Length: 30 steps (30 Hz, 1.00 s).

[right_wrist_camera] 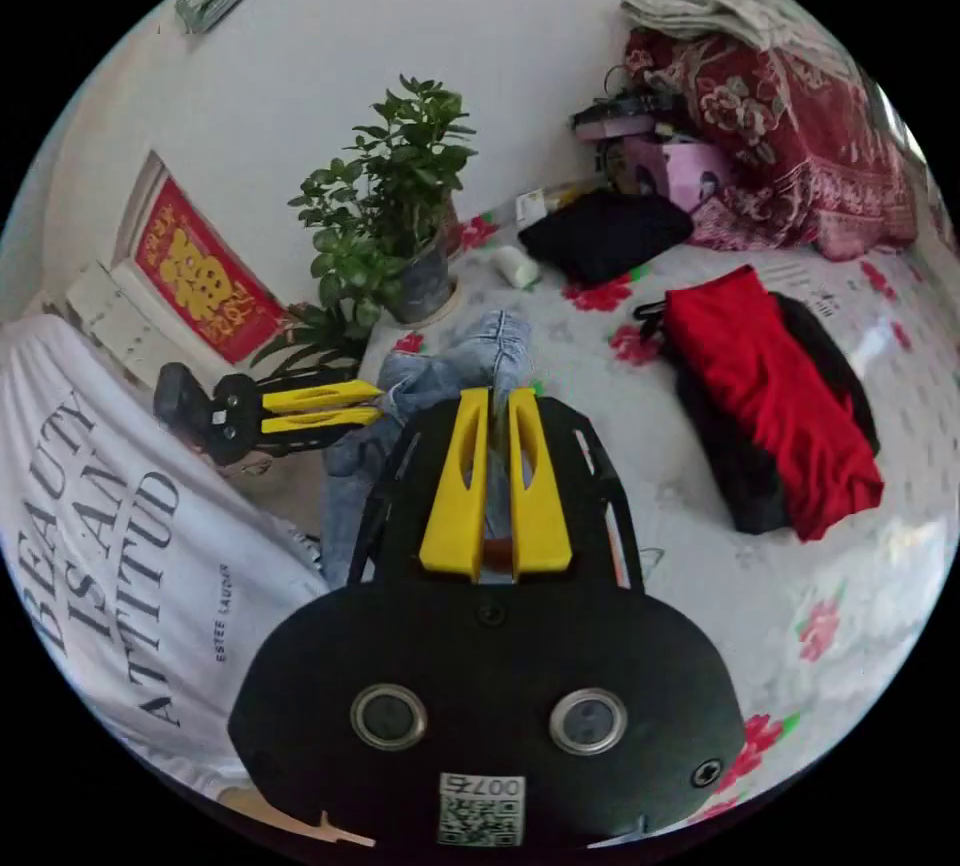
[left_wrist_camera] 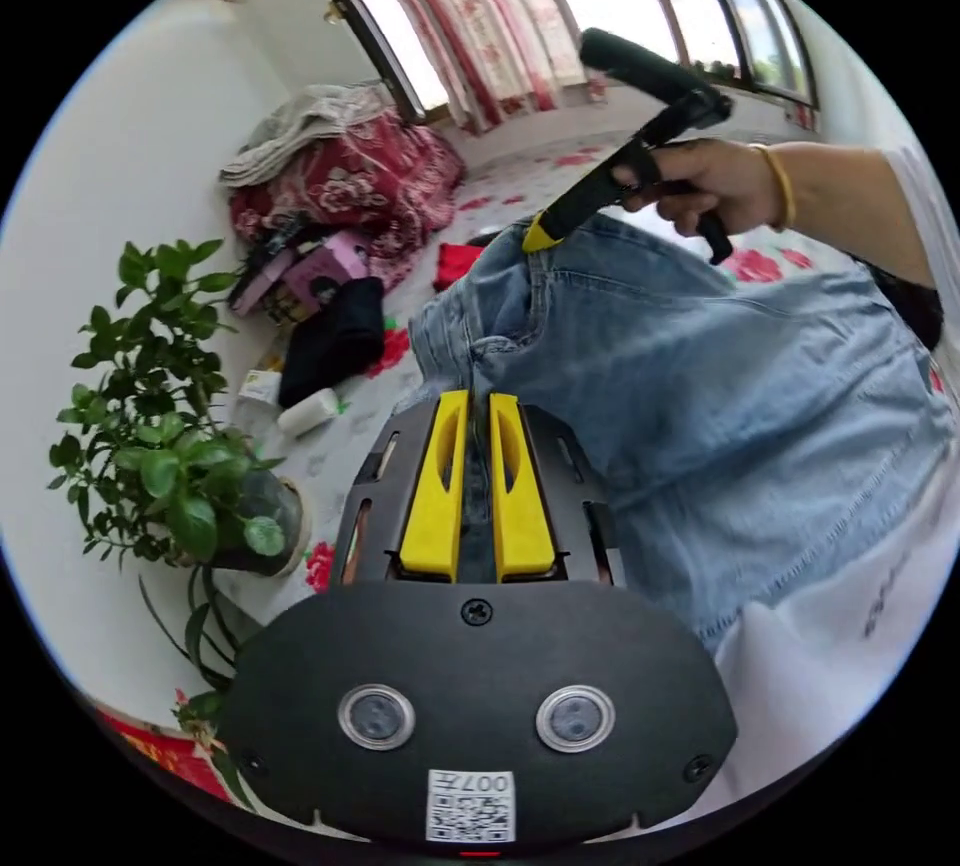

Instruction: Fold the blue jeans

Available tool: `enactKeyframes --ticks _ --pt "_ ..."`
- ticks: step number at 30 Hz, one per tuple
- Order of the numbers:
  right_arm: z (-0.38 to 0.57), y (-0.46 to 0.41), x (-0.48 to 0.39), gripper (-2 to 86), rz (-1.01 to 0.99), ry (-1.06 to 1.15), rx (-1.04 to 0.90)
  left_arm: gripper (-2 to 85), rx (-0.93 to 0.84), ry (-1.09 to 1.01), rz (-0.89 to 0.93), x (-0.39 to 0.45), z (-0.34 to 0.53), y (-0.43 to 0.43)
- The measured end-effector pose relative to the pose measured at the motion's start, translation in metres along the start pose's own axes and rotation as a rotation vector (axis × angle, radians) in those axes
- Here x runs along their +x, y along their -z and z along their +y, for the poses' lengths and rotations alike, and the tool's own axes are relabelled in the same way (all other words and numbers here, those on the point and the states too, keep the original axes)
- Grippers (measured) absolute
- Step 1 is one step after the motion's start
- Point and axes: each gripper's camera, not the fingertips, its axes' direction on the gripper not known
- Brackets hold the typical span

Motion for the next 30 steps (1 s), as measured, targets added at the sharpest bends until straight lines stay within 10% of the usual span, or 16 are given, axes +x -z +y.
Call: enactKeyframes --ticks 5,16,23,30 --pt "0.003 -0.006 0.006 3.1 0.430 -0.190 -0.121 -0.7 -0.060 0.212 -0.060 -0.035 -0.023 -0.021" --pt "0.238 0.009 0.012 2.8 0.341 -0.730 -0.193 -0.4 -0.368 0.040 0.244 0.008 -0.012 -0.146" --pt "0.230 -0.006 0.014 3.0 0.471 -0.725 -0.250 -0.7 -0.418 0.282 0.347 -0.031 -0.040 -0.168" --pt "0.245 0.073 0.043 6.6 0.709 -0.706 -0.243 4.3 -0.202 0.068 0.367 -0.053 -0.089 -0.132"
